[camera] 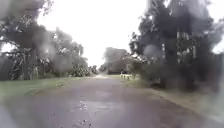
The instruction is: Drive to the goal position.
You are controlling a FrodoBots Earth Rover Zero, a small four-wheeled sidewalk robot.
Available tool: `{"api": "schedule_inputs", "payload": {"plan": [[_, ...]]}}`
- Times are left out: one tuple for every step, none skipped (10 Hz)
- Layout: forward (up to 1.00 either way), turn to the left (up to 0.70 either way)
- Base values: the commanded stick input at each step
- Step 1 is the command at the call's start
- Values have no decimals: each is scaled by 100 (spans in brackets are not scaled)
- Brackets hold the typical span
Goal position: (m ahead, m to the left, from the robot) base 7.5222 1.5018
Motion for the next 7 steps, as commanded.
{"api": "schedule_inputs", "payload": {"plan": [[85,0],[85,0],[85,0],[85,0],[85,0],[85,0],[85,0]]}}
